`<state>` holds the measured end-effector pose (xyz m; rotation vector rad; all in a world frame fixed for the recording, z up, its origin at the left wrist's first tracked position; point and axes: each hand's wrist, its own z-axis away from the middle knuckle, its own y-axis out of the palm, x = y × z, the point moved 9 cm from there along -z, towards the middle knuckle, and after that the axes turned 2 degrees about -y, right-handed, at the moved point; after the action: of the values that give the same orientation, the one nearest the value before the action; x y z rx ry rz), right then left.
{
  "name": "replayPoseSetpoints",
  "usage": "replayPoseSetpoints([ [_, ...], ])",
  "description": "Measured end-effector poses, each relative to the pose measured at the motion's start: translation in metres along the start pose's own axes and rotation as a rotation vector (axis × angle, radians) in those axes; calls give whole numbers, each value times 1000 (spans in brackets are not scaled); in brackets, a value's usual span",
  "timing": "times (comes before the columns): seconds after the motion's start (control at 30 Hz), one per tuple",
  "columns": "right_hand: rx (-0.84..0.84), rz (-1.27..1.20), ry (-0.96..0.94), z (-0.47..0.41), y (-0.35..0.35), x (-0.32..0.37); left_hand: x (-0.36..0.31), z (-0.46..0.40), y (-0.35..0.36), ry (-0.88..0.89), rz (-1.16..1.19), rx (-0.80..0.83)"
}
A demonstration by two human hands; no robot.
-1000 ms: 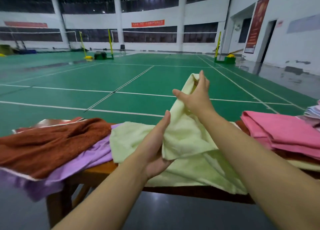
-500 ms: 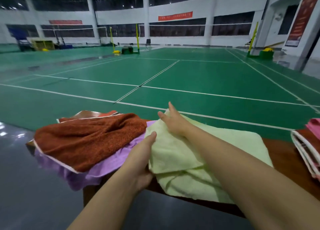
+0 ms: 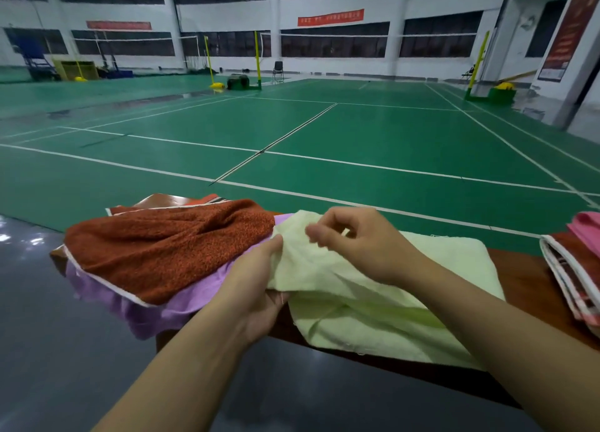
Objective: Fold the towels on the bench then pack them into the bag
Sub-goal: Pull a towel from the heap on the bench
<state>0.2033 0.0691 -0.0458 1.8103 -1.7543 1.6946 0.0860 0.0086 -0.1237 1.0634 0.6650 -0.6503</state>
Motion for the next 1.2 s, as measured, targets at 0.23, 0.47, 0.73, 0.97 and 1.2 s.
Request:
replayPoseSetpoints([
  [0.23,-16,238,-39,15,6,13,-11,14,17,33,118,148],
  [0.47,-154,-213,277,17,-24,-36,-3,-1,17,165,-210,143],
  [0.73,-206,-756,668,34,-18,-81,16,0,51,617,-1419,95],
  [0.97,-315,-726,651,33,-33,-87,13,-2,48,625,-1534,-5],
  [1.2,-208,-647,418,17,-14,-49,-29,19,-16,415,-803,-217],
])
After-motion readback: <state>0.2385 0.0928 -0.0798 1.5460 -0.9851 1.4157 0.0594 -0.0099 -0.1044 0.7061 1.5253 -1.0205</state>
